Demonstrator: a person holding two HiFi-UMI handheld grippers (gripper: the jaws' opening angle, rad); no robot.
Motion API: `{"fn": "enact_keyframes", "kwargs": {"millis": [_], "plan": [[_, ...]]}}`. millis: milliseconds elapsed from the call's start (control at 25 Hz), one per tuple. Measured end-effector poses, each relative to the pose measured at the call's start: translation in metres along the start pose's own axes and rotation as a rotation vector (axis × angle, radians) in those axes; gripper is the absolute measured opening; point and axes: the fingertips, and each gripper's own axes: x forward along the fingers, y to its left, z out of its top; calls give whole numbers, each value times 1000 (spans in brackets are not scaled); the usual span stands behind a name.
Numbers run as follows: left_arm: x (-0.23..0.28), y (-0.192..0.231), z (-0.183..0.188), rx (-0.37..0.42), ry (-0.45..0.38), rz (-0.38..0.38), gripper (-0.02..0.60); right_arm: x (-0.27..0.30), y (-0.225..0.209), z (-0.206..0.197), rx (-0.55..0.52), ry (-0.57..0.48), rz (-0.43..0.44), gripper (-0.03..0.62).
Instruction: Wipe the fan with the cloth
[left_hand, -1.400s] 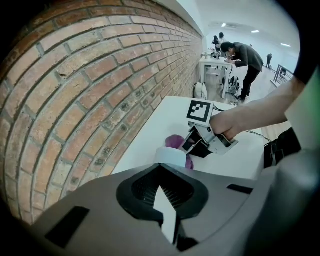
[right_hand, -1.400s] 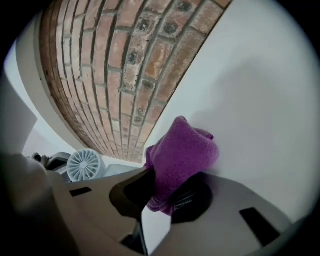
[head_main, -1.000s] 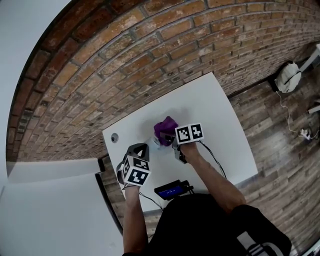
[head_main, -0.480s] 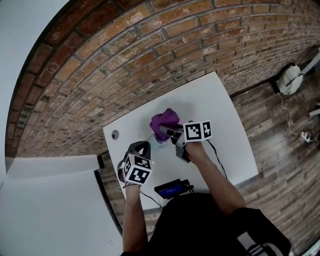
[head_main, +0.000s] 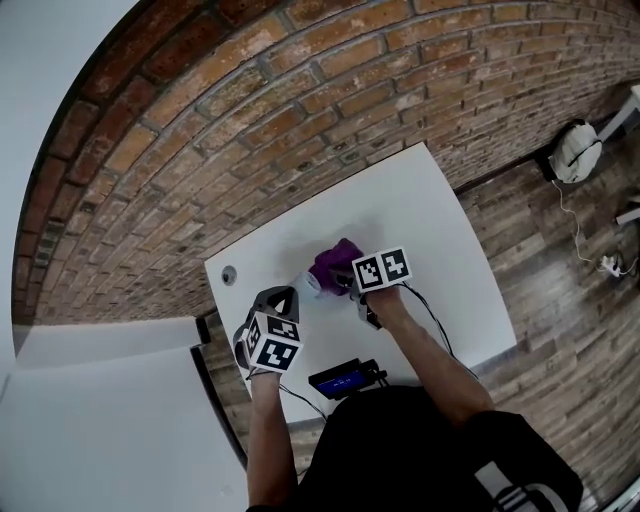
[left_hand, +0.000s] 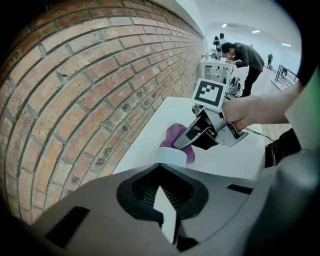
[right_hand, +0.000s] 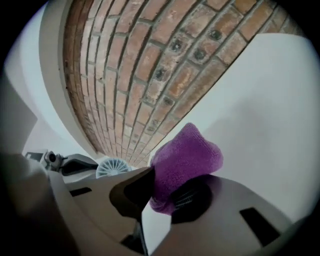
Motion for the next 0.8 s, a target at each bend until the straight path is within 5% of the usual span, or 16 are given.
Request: {"fn": "enact_keyframes", "kwargs": {"millis": [80,280,400,520,680,800], "plan": [[0,0,1,-5,-4,-4,-8,-8,-2,5,68,-36,24,78],[0,0,1,-3,-2,0,-8,3,29,-3,349,-21,274,78],[0,-1,1,-10,-6,-6,-8,12,20,-12,392,-19,276,78],[0,0,1,-5,-5,0,-8,21,6,-12,307,11,202,78],[1,-1,1,-4,-4,6,-8,34,-33,-32,79,154,-15,78],[1,-1,2,-10,-8,3,-8,26,-42,-33,-199,284,-158,78]]}}
